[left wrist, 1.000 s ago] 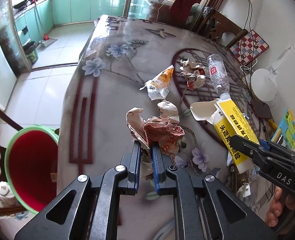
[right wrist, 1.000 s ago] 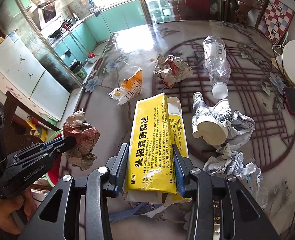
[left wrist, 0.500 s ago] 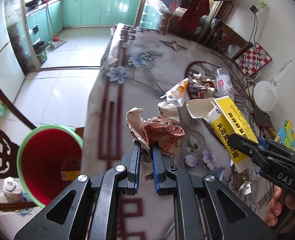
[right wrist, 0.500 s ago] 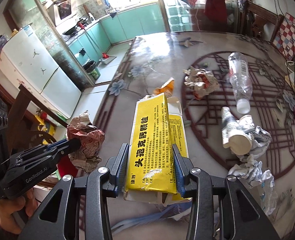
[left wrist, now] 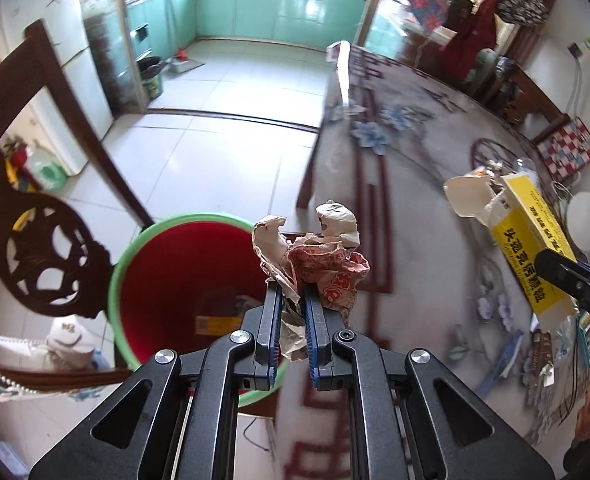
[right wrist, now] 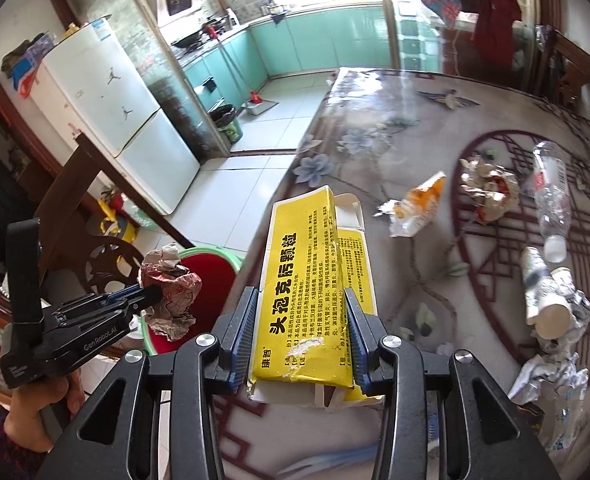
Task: Collect trash
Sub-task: 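Carry both items over the red bin and open both grippers to drop them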
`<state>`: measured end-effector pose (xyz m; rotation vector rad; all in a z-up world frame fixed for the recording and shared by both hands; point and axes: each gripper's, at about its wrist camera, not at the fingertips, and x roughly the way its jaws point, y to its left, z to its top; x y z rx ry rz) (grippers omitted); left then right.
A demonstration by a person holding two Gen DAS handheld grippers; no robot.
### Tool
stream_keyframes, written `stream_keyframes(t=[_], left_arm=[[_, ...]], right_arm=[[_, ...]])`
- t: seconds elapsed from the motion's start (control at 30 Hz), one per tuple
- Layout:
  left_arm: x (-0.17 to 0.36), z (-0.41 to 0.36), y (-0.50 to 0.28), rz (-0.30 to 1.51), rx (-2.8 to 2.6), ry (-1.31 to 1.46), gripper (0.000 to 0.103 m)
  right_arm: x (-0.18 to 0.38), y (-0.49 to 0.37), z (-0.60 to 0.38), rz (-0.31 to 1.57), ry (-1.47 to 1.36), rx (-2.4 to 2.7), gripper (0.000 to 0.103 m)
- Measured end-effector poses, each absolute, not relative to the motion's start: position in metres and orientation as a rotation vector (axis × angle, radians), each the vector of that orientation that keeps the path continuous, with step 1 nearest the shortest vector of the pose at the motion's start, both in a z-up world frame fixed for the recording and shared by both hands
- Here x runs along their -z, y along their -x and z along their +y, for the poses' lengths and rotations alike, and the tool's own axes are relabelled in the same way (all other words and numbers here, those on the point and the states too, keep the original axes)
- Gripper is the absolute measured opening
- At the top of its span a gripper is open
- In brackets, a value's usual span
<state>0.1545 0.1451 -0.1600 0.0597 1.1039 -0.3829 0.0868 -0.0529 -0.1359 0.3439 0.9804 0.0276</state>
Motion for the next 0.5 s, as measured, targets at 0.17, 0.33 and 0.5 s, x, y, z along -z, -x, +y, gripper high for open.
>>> stream_keyframes(t=[0.17, 0.33, 0.5], left_arm=[[0.168, 0.167, -0.160, 1.116, 0.328, -0.045, 0.011], [0.185, 0.186, -0.162, 1.151, 0.267, -0.056, 0.011], [0.196, 0.204, -0.164, 1.181, 0.225, -0.047, 0.011]], right_arm=[[0.144, -0.106, -0.024, 1.004, -0.351, -0.130, 0.039], [0.153, -0.123, 0.006, 1.023, -0.346, -0.242, 0.039], [0.164, -0.131, 0.022, 1.041, -0.357, -0.300, 0.039]])
